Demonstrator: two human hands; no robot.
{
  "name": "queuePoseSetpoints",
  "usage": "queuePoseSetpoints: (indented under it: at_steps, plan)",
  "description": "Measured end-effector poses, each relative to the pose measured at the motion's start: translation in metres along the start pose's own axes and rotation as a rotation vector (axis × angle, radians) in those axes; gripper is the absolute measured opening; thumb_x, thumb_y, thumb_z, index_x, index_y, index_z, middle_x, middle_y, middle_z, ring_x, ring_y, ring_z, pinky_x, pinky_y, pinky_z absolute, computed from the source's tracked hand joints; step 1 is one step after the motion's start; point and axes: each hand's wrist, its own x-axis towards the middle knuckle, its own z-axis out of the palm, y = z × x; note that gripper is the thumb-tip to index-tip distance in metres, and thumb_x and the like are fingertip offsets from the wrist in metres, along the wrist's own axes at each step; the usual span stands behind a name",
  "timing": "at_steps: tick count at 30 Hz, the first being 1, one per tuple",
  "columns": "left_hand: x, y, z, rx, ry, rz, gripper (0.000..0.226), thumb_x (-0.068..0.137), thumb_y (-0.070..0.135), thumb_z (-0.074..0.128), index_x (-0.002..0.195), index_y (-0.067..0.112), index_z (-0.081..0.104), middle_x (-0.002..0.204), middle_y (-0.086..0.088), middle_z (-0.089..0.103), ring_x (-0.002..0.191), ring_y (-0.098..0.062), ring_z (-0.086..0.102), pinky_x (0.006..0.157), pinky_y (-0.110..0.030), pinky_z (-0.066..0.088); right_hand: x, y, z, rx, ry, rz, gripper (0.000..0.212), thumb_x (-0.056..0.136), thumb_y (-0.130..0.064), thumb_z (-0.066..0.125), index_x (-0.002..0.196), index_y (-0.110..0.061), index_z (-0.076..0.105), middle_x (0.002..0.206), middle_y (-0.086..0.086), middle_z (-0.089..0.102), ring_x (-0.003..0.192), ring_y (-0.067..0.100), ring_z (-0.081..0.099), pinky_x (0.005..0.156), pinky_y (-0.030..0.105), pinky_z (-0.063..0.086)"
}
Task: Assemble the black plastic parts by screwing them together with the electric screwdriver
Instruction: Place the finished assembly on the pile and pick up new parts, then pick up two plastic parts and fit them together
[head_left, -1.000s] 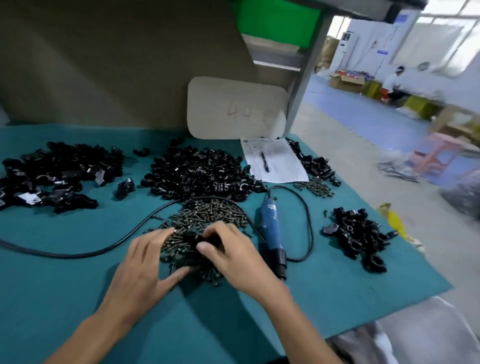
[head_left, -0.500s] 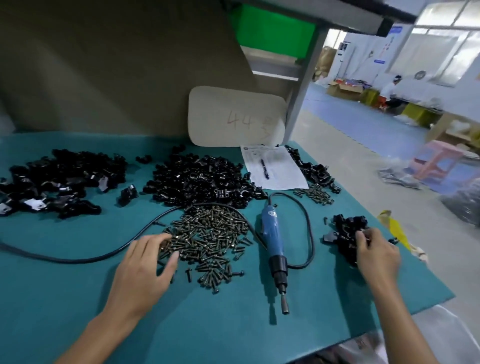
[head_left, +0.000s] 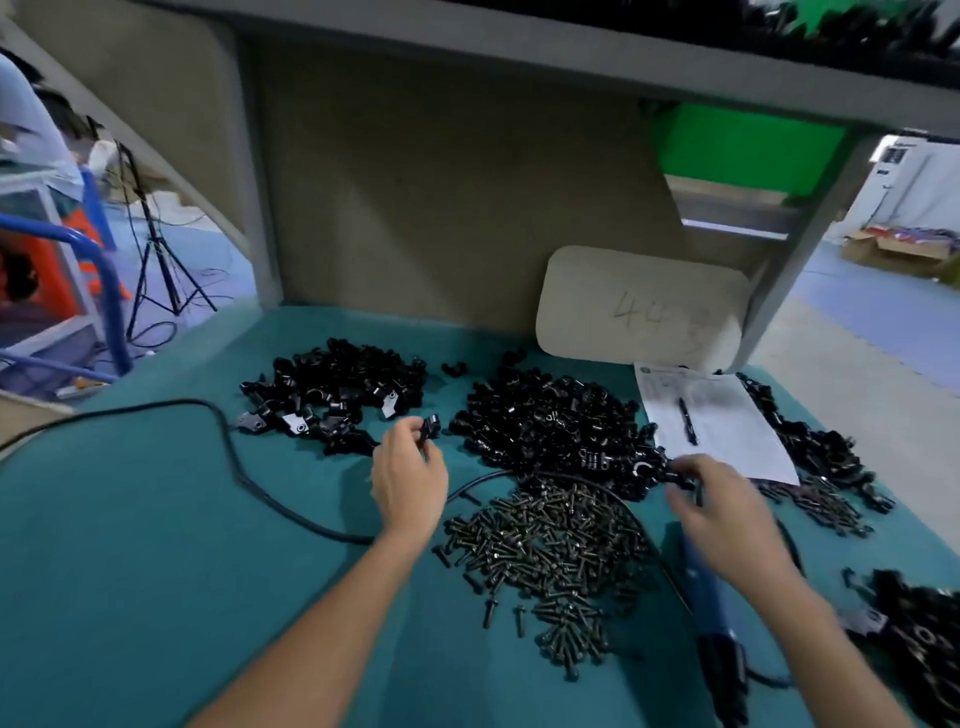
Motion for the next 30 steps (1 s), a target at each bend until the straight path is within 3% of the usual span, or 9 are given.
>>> queuePoseSetpoints:
  at_steps: [4, 7, 12, 17, 19, 21, 23, 27, 30]
  plan:
    - [0.049, -0.015, 0.008, 0.513, -0.318, 0.308, 0.055, 0.102, 0.016, 0.054, 0.153, 0.027, 0.036, 0.152, -0.003, 0.043, 0.133, -0.028, 0.044, 0.108, -0.043, 0.041, 0.047, -0.032, 0.045, -0.066, -0.224, -0.129, 0.033, 0.106, -0.023, 0.053, 0.139, -0.018, 0.053, 0.128, 0.007, 0.058, 0.101, 0.025, 0.06, 0.078, 0.034, 0.044]
    - [0.066, -0.027, 0.017, 0.648, -0.525, 0.302, 0.057, 0.105, 0.024, 0.048, 0.158, 0.031, 0.026, 0.16, -0.003, 0.031, 0.141, -0.03, 0.037, 0.114, -0.048, 0.032, 0.072, -0.034, 0.072, -0.116, -0.31, -0.095, 0.04, 0.108, -0.017, 0.045, 0.148, -0.016, 0.046, 0.134, 0.014, 0.053, 0.1, 0.032, 0.061, 0.078, 0.036, 0.046]
    - [0.075, -0.04, 0.027, 0.485, -0.447, 0.24, 0.047, 0.102, 0.017, 0.056, 0.145, 0.026, 0.04, 0.14, -0.007, 0.048, 0.122, -0.026, 0.049, 0.1, -0.039, 0.044, 0.092, -0.029, 0.095, -0.158, -0.343, -0.014, 0.035, 0.106, -0.027, 0.054, 0.14, -0.017, 0.049, 0.13, 0.013, 0.054, 0.113, 0.034, 0.055, 0.097, 0.038, 0.044]
    - [0.065, -0.025, 0.021, 0.082, -0.451, 0.092, 0.038, 0.103, 0.019, 0.048, 0.137, 0.033, 0.039, 0.091, 0.002, 0.061, 0.055, -0.013, 0.051, 0.05, -0.031, 0.042, 0.089, -0.024, 0.09, -0.033, -0.222, 0.125, 0.032, 0.107, -0.019, 0.051, 0.137, -0.01, 0.052, 0.125, 0.015, 0.054, 0.095, 0.029, 0.056, 0.077, 0.036, 0.044]
    - [0.055, -0.02, 0.013, -0.017, -0.48, 0.048, 0.036, 0.103, 0.025, 0.047, 0.136, 0.037, 0.036, 0.099, 0.008, 0.059, 0.043, -0.007, 0.042, 0.044, -0.027, 0.038, 0.079, -0.026, 0.08, 0.045, -0.145, 0.165, 0.033, 0.106, -0.024, 0.054, 0.136, -0.01, 0.057, 0.116, 0.012, 0.064, 0.087, 0.024, 0.061, 0.069, 0.033, 0.044]
    - [0.041, -0.016, 0.003, -0.04, -0.514, 0.051, 0.035, 0.104, 0.03, 0.047, 0.135, 0.039, 0.034, 0.118, 0.004, 0.057, 0.048, -0.004, 0.047, 0.049, -0.026, 0.04, 0.061, -0.033, 0.068, 0.187, -0.07, 0.188, 0.032, 0.104, -0.03, 0.059, 0.13, -0.012, 0.063, 0.109, 0.005, 0.07, 0.082, 0.015, 0.06, 0.066, 0.03, 0.043]
    - [0.023, -0.015, -0.009, -0.035, -0.526, 0.065, 0.034, 0.103, 0.036, 0.051, 0.132, 0.043, 0.036, 0.126, 0.005, 0.055, 0.074, -0.009, 0.061, 0.066, -0.03, 0.045, 0.037, -0.044, 0.059, 0.397, -0.052, 0.201, 0.024, 0.101, -0.035, 0.063, 0.118, -0.019, 0.068, 0.104, -0.006, 0.071, 0.087, 0.011, 0.064, 0.073, 0.029, 0.047]
    - [-0.016, -0.012, -0.024, -0.148, -0.547, 0.001, 0.036, 0.095, 0.038, 0.067, 0.119, 0.046, 0.041, 0.108, 0.013, 0.065, 0.074, -0.005, 0.066, 0.062, -0.023, 0.05, -0.014, -0.072, 0.06, 0.888, -0.181, 0.312, 0.006, 0.099, -0.019, 0.065, 0.1, -0.013, 0.065, 0.092, 0.003, 0.066, 0.066, 0.008, 0.066, 0.071, 0.036, 0.058]
    - [-0.043, -0.012, -0.029, -0.222, -0.553, -0.071, 0.04, 0.085, 0.042, 0.078, 0.109, 0.045, 0.046, 0.098, 0.015, 0.072, 0.08, 0.001, 0.068, 0.069, -0.022, 0.048, -0.042, -0.085, 0.067, 1.083, -0.248, 0.377, 0.016, 0.098, -0.005, 0.063, 0.094, -0.011, 0.048, 0.09, 0.006, 0.067, 0.066, 0.013, 0.056, 0.056, 0.03, 0.048]
